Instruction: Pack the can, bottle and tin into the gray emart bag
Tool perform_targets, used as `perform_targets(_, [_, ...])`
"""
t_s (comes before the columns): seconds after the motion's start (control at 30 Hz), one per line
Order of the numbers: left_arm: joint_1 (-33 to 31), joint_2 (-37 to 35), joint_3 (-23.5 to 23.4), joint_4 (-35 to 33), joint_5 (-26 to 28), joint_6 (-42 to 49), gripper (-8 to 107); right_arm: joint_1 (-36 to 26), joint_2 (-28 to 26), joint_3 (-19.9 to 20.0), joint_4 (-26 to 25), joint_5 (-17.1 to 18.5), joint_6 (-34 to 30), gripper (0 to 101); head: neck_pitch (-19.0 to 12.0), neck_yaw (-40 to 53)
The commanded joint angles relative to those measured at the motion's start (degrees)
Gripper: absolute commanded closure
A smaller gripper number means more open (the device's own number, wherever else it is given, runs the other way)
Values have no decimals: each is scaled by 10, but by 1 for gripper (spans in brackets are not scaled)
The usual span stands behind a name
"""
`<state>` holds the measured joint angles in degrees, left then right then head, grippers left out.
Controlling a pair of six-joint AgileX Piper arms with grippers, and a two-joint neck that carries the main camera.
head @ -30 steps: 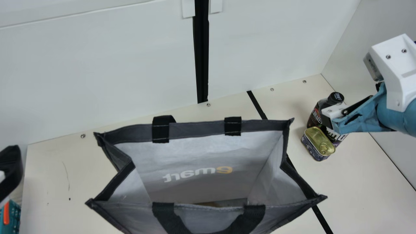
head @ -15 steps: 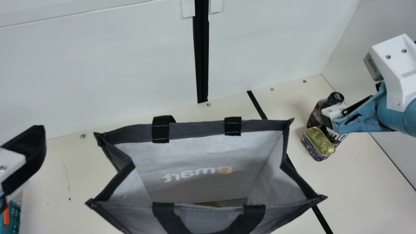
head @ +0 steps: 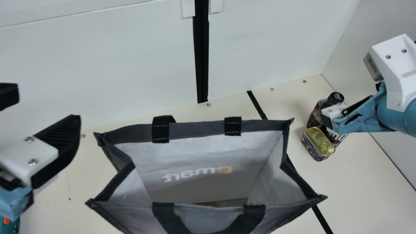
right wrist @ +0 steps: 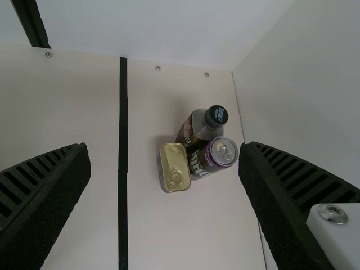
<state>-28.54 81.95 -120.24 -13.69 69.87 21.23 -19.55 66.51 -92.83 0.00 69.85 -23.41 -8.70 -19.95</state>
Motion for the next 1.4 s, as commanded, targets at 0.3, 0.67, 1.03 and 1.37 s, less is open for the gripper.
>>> perform_targets(0.3, [-30,25,-13,-36,0,30,9,0,0,0,0,0,0,10,-13,0])
perform_targets(0.67, [-70,44,-19,-56,0,60,9,0,0,0,0,0,0,10,-13,0])
perform_targets(1.03, [-107,59,-22,-61,0,78,9,0,0,0,0,0,0,10,-13,0])
perform_targets(1.37, [-138,80,-30,-53,0,89,9,0,0,0,0,0,0,10,-13,0])
